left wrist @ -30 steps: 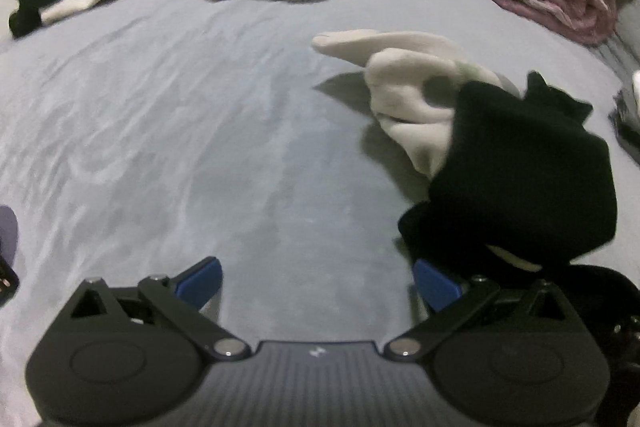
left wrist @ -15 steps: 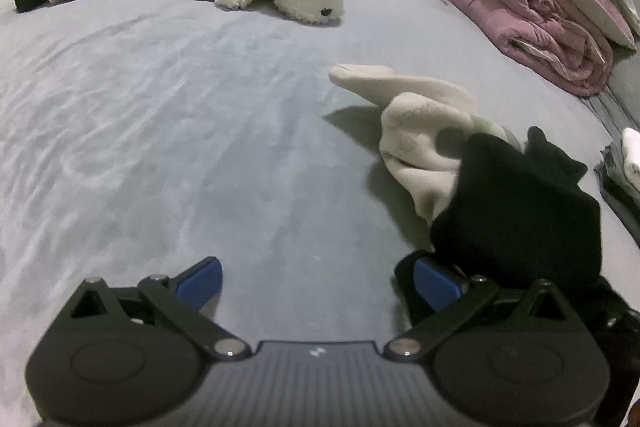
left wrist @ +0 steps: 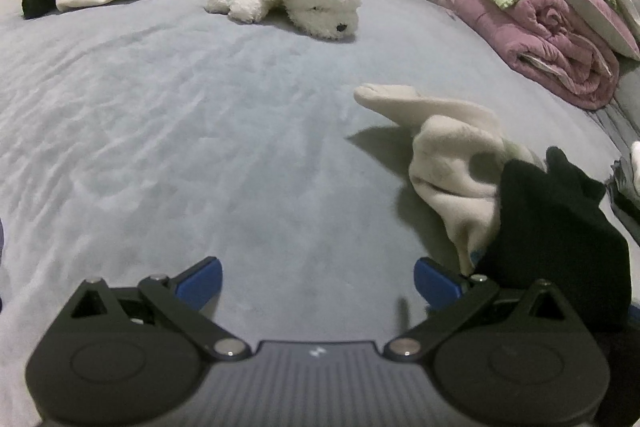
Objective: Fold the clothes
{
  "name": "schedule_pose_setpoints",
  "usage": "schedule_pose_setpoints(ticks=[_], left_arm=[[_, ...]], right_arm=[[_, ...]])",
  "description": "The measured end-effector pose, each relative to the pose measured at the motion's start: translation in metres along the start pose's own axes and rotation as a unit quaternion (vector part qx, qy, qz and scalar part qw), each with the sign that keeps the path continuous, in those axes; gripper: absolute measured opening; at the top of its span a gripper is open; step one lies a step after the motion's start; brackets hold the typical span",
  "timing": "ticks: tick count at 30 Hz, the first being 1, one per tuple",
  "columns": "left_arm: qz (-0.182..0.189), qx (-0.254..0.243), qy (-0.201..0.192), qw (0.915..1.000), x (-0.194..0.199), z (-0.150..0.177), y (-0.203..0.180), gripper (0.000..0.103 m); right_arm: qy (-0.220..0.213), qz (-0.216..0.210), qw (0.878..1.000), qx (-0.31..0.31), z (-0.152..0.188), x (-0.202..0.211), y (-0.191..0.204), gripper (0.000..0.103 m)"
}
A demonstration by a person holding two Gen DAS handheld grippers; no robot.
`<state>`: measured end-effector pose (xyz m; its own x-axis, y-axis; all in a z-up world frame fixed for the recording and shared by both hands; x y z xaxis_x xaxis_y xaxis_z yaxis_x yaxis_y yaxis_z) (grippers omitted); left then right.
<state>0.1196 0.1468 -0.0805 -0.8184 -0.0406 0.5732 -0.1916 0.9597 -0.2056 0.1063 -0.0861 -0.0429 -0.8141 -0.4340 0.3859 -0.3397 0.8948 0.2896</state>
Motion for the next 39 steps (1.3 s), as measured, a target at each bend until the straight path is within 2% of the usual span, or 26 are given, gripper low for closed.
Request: schedule_pose_setpoints(ticks=[2,6,15,18,20,21,23,25,29,39], left_arm=[[-0.001,0.003,-0.003,1.0,-0.001,-0.001,0.002,0.102],[-0.001,0.003,-0.004,1.0,-0.002,-0.001,0.002,0.102],[0.004,0.004,-0.003,1.0,-0.001,0.0,-0.008,0.102],[0.008,0.005,-0.004,0.9999,0.003,0.0,-0.014,0.102],[0.008,0.002,-0.008,0.9999,0.006,-0.001,-0.019,0.102],[0.007,0.001,-0.01,0.9999,0.008,-0.001,-0.02,0.102],[0.003,-0.001,-0.014,0.9999,0.011,-0.002,-0.023,0.102],[-0.001,0.0,-0.016,0.9999,0.013,-0.003,-0.025,0.102],[-0.003,-0.004,-0.021,0.9998,0.017,-0.004,-0.028,0.102],[-0.004,-0.028,-0.031,0.9991,0.024,-0.004,-0.04,0.102]], right_arm=[[0.026,-0.016,1.0,-0.006,0.008,-0.009,0.004,0.097],[0.053,-0.013,0.999,0.004,0.023,-0.027,0.01,0.097],[0.043,0.023,0.997,0.055,0.043,-0.053,0.02,0.097],[0.027,0.036,0.995,0.084,0.049,-0.05,0.024,0.083],[0.018,0.031,0.995,0.096,0.05,-0.048,0.027,0.063],[0.017,0.027,0.995,0.096,0.05,-0.046,0.027,0.059],[0.019,0.025,0.995,0.094,0.048,-0.042,0.027,0.045],[0.019,0.024,0.995,0.091,0.047,-0.039,0.027,0.037],[0.018,0.021,0.997,0.074,0.042,-0.032,0.027,0.031],[0.0,0.025,0.999,0.046,0.023,-0.001,0.017,0.03]])
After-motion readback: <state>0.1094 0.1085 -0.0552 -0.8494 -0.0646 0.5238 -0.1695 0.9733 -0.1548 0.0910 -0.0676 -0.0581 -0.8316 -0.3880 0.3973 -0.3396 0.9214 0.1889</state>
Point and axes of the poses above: each gripper's, at about its wrist camera, not at the fingertips, and x roughly against the way its jaws point, y to its left, z to its underside, the point moved 3 cm from there along -x, roughly the way its jaws point, and after that the axes turned 12 degrees about -y, right-handed, at the moved point
